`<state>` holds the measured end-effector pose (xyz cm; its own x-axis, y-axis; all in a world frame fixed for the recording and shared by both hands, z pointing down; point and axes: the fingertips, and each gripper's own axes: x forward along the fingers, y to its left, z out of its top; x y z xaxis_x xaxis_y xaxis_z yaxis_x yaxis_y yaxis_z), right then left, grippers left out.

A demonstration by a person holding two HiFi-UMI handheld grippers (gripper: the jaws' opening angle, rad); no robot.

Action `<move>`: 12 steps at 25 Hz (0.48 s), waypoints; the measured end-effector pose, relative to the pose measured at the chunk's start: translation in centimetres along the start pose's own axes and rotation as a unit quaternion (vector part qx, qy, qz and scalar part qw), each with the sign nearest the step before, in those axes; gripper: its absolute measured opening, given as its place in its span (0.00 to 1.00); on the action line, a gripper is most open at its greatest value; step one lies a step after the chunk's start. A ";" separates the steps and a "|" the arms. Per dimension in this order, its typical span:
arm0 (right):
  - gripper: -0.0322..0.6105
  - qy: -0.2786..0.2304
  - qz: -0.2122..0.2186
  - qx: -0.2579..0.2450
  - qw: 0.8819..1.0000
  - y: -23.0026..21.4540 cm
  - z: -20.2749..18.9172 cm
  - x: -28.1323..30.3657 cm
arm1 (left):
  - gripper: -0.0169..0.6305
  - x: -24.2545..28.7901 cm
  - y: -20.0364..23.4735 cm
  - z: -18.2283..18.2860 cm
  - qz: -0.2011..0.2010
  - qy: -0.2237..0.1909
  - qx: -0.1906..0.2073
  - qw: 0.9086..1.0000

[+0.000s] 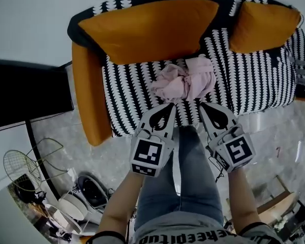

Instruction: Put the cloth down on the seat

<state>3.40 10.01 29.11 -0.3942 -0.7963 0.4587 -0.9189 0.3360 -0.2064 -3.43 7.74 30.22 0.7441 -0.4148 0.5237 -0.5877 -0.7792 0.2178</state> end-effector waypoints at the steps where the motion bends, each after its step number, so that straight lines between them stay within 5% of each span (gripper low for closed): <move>1: 0.04 -0.004 -0.001 -0.001 1.000 0.6 0.7 -0.6 | 0.05 -0.7 -0.5 0.7 -0.007 -0.004 0.003 1.000; 12: 0.04 -0.081 -0.046 -0.025 0.995 4.2 9.8 -6.5 | 0.05 -6.3 -5.0 10.2 -0.081 -0.073 0.066 0.992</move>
<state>2.17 11.65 16.75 -0.3043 -0.8947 0.3270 -0.9523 0.2783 -0.1250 -1.95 9.50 17.42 0.8696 -0.3345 0.3633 -0.4162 -0.8923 0.1748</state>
